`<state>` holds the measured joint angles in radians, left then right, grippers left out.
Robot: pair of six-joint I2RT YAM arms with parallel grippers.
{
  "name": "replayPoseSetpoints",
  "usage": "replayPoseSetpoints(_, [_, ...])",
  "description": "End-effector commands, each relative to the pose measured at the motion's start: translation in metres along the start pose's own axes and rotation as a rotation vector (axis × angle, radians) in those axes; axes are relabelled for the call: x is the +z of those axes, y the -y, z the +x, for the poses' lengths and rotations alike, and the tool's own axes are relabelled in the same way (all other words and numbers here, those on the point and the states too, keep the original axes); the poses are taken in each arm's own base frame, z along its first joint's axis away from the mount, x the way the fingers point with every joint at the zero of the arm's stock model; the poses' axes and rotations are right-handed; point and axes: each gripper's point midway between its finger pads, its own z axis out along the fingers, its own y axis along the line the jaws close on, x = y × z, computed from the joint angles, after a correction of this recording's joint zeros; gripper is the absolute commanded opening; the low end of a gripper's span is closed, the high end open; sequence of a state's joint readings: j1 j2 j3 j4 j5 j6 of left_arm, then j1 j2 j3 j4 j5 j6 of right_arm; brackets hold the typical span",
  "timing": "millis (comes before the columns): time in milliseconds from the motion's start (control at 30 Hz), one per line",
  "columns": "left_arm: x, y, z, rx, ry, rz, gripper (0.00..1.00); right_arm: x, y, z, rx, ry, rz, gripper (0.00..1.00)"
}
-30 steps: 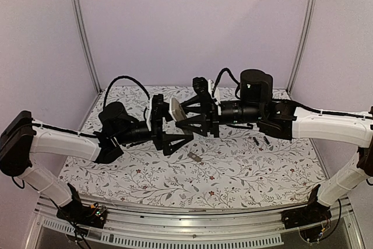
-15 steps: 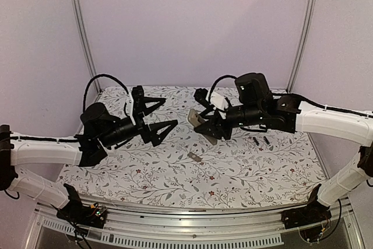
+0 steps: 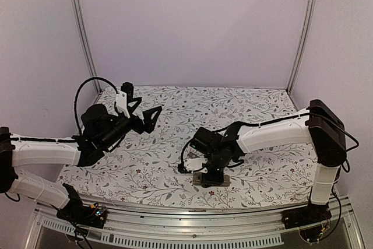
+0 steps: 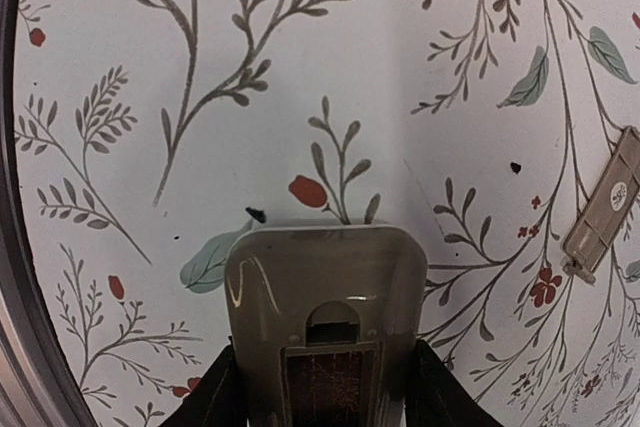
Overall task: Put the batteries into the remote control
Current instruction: Place the remote control without batteries at the center of the board.
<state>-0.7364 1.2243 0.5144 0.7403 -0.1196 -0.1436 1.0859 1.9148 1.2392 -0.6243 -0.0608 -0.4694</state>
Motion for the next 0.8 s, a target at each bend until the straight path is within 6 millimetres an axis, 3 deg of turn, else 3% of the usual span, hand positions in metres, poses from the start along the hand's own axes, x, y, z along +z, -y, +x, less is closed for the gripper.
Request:
replayPoseSetpoints(0, [-0.001,-0.015,0.012,-0.001,-0.030,-0.056,1.00,0.010,0.003,0.014,-0.014,-0.105,0.004,0.10])
replayPoseSetpoints(100, [-0.001,-0.018,0.012,0.001,-0.029,-0.062,1.00,0.016,-0.005,0.020,-0.052,-0.147,-0.025,0.18])
replayPoseSetpoints(167, [-0.001,-0.019,0.012,0.003,-0.030,-0.064,1.00,0.016,-0.008,0.021,-0.057,-0.164,-0.044,0.29])
replayPoseSetpoints(267, [-0.001,-0.020,0.012,0.003,-0.029,-0.064,1.00,0.016,-0.009,0.019,-0.043,-0.179,-0.062,0.61])
replayPoseSetpoints(333, [-0.002,-0.020,0.012,0.002,-0.030,-0.062,1.00,0.015,-0.006,0.013,-0.030,-0.162,-0.051,0.92])
replayPoseSetpoints(367, [-0.002,-0.020,0.012,0.000,-0.030,-0.061,1.00,0.013,-0.004,0.010,-0.025,-0.148,-0.045,0.98])
replayPoseSetpoints(500, [-0.002,-0.020,0.011,-0.001,-0.027,-0.056,1.00,-0.004,0.001,-0.012,-0.034,-0.069,-0.025,0.99])
replayPoseSetpoints(600, [-0.002,-0.019,0.010,-0.002,-0.023,-0.051,1.00,-0.028,0.012,-0.035,-0.045,0.023,0.025,0.99])
replayPoseSetpoints(700, [-0.003,-0.020,0.009,-0.004,-0.021,-0.055,1.00,-0.071,0.029,-0.068,-0.037,0.200,0.101,0.99])
replayPoseSetpoints(767, [-0.004,-0.020,0.009,-0.007,-0.019,-0.054,1.00,-0.112,0.056,-0.083,0.058,0.343,0.165,0.99])
